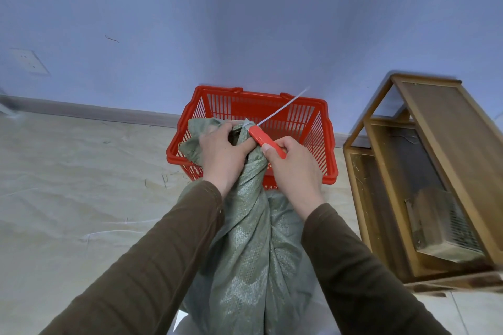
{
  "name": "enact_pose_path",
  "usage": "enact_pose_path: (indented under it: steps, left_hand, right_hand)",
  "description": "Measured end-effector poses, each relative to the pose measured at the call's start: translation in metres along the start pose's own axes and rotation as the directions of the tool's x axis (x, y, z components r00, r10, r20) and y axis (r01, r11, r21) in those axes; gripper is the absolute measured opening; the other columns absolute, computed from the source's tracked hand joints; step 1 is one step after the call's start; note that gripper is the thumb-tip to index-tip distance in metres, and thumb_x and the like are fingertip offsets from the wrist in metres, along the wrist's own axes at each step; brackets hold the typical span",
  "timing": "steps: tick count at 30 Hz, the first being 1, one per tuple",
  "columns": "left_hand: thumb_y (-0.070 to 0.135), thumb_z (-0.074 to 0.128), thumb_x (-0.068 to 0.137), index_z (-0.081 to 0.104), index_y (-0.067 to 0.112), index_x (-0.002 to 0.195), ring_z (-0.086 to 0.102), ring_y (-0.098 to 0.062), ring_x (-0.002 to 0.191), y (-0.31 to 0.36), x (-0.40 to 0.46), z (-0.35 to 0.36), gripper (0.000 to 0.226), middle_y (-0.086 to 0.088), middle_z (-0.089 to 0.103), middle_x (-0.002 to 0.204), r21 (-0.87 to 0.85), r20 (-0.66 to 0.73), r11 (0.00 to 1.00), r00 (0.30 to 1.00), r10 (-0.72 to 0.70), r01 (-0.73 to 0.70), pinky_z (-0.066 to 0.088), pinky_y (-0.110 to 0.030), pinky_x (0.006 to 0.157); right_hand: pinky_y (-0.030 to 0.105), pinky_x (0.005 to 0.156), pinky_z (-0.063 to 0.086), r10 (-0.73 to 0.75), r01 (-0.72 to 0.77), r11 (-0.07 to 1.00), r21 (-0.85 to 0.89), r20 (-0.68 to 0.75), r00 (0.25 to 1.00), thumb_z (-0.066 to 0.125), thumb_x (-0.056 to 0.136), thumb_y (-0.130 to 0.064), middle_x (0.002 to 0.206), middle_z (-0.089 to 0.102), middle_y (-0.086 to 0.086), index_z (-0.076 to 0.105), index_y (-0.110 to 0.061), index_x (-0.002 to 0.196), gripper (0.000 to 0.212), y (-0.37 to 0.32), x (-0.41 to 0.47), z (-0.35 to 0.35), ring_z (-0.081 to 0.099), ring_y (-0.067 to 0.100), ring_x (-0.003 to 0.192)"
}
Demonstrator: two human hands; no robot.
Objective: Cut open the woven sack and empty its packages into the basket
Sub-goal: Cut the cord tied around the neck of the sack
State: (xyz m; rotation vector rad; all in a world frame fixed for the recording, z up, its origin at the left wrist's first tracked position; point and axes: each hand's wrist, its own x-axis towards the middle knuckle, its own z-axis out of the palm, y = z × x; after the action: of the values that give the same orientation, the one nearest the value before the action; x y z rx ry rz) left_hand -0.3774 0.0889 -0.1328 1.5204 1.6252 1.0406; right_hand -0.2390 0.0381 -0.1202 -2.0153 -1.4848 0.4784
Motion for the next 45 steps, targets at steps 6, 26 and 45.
enact_pose_path:
  steps: [6,26,45]
  left_hand:
    - [0.032,0.077,0.090,0.073,0.028,0.105,0.058,-0.020,0.116,-0.004,-0.001,-0.003,0.016,0.007,0.062,0.116,0.058,-0.001,0.990,0.992,0.126,-0.125,0.048,-0.044,0.106]
    - [0.016,0.073,0.094,0.077,0.016,0.102,0.071,-0.014,0.092,-0.010,0.005,0.003,0.008,0.004,0.077,0.096,0.011,0.105,0.990,0.985,0.139,-0.141,0.057,-0.041,0.089]
    - [0.013,0.074,0.092,0.077,0.017,0.097,0.069,-0.018,0.089,-0.014,0.013,0.011,0.006,0.003,0.077,0.093,0.110,0.164,0.987,0.982,0.098,-0.116,0.055,-0.036,0.085]
  right_hand:
    - [0.039,0.060,0.058,-0.053,-0.093,0.938,0.335,0.401,0.914,0.064,0.099,-0.035,0.068,0.076,0.005,0.058,-0.015,0.093,0.022,0.000,0.006,-0.011,0.074,0.021,0.056]
    - [0.050,0.075,0.057,-0.030,0.004,0.991,0.135,0.191,0.981,0.053,0.101,-0.042,0.084,0.070,-0.003,0.054,-0.029,0.089,0.018,0.001,0.000,0.003,0.068,0.024,0.076]
    - [0.039,0.074,0.052,0.009,0.001,0.998,-0.064,0.149,0.989,0.052,0.103,-0.044,0.090,0.066,-0.009,0.061,-0.031,0.106,0.016,0.003,-0.006,-0.007,0.065,0.019,0.083]
